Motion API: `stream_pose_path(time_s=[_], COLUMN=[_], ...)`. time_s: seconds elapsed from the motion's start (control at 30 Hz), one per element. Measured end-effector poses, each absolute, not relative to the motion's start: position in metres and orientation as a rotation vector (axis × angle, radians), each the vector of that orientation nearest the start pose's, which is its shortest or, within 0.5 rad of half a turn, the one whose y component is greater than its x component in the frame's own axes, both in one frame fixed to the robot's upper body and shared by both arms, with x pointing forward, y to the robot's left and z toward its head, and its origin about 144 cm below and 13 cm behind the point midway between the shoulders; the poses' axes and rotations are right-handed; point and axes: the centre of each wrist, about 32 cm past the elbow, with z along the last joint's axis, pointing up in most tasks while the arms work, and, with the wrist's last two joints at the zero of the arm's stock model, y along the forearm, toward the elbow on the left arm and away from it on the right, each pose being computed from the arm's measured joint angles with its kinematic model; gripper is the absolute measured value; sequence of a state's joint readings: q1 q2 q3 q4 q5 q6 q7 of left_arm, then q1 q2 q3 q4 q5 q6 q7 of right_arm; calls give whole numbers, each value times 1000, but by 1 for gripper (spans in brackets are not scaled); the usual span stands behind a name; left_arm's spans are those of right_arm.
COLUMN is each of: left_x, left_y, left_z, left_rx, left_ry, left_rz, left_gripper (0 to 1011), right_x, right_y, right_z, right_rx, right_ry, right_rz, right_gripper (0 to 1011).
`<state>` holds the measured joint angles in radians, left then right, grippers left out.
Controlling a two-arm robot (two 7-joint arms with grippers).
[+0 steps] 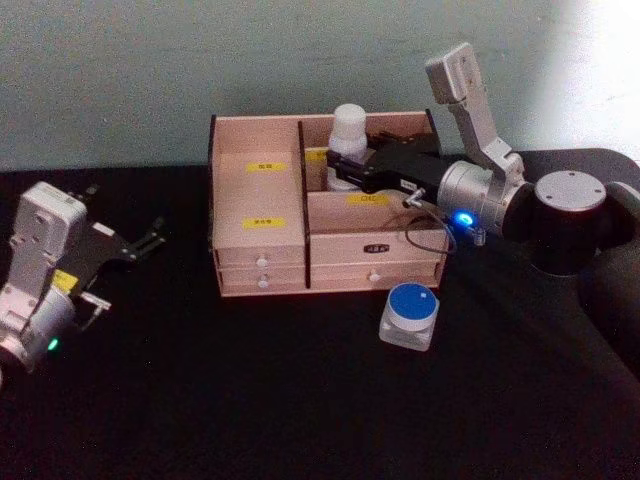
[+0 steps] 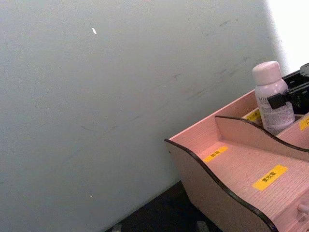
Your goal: Pick up the facial cleanser and watermelon frost from the table and place them into the tiered storage box.
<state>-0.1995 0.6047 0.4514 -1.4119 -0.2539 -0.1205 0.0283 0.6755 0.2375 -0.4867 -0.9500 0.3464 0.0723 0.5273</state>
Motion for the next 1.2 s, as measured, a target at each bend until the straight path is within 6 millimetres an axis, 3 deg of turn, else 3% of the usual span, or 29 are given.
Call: stream_pose_path(time_s=[0.77,1.2], left_x=[489,489], left_y=[310,310], left_z=[1140,1140], left_rx=[304,304], left_ry=[-285,-285], left_rz=[1248,1248], left_gripper=[1001,1001], right_x=[623,623], right_y=[-220,-220], right_z=[1193,1193], right_rx=[-208,-210], right_ry=[28,32], right_rz=[-809,-810], right_gripper=[589,927])
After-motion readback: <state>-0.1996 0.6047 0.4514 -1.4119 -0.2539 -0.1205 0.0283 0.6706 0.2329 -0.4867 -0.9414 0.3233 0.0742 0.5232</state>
